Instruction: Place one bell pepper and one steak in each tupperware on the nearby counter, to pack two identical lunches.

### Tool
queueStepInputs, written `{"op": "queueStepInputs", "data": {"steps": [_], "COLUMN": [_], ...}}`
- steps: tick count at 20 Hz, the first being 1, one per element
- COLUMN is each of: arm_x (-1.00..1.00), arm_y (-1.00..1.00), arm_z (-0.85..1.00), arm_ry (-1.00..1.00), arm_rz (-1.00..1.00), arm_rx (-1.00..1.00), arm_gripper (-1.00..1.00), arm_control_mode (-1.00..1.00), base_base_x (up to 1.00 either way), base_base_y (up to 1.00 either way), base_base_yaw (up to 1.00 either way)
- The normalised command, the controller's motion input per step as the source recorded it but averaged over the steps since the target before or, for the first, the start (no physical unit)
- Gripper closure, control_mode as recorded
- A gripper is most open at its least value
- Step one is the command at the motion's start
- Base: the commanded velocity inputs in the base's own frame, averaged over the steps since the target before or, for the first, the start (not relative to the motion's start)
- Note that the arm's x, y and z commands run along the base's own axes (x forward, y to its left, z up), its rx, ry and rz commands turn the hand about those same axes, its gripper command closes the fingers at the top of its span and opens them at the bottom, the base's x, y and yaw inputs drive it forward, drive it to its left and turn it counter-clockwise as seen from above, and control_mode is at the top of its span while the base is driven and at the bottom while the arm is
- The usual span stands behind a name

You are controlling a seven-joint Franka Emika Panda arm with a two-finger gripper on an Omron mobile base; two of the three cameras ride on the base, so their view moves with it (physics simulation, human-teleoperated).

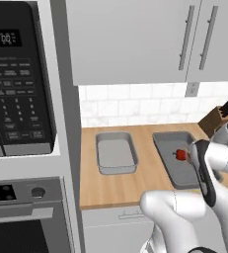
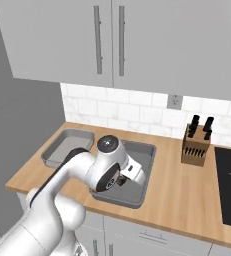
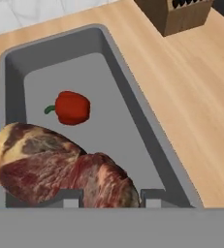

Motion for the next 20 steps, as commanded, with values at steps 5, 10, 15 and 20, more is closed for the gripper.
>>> {"op": "queueStepInputs", "data": {"steps": [5,10,15,20], "arm_x": [0.14,0.37,0.32,0.23], "arm_y": [-0.14,0.0,0.0,0.0], "arm_z": [-0.26,-0.02,-0.32,-0.45], "arm_ry": [0.04,0.0,0.0,0.0], "arm_rz": [0.01,0.19,0.21,0.12], "arm_rx": [0.0,0.01,0.0,0.0], "arm_gripper": [1.0,1.0,1.0,-1.0], "arm_control_mode": [-1.0,-1.0,-1.0,-1.0], "base_base_x": [0.0,0.0,0.0,0.0], "base_base_y": [0.0,0.0,0.0,0.0], "base_base_yaw": [0.0,0.0,0.0,0.0]}}
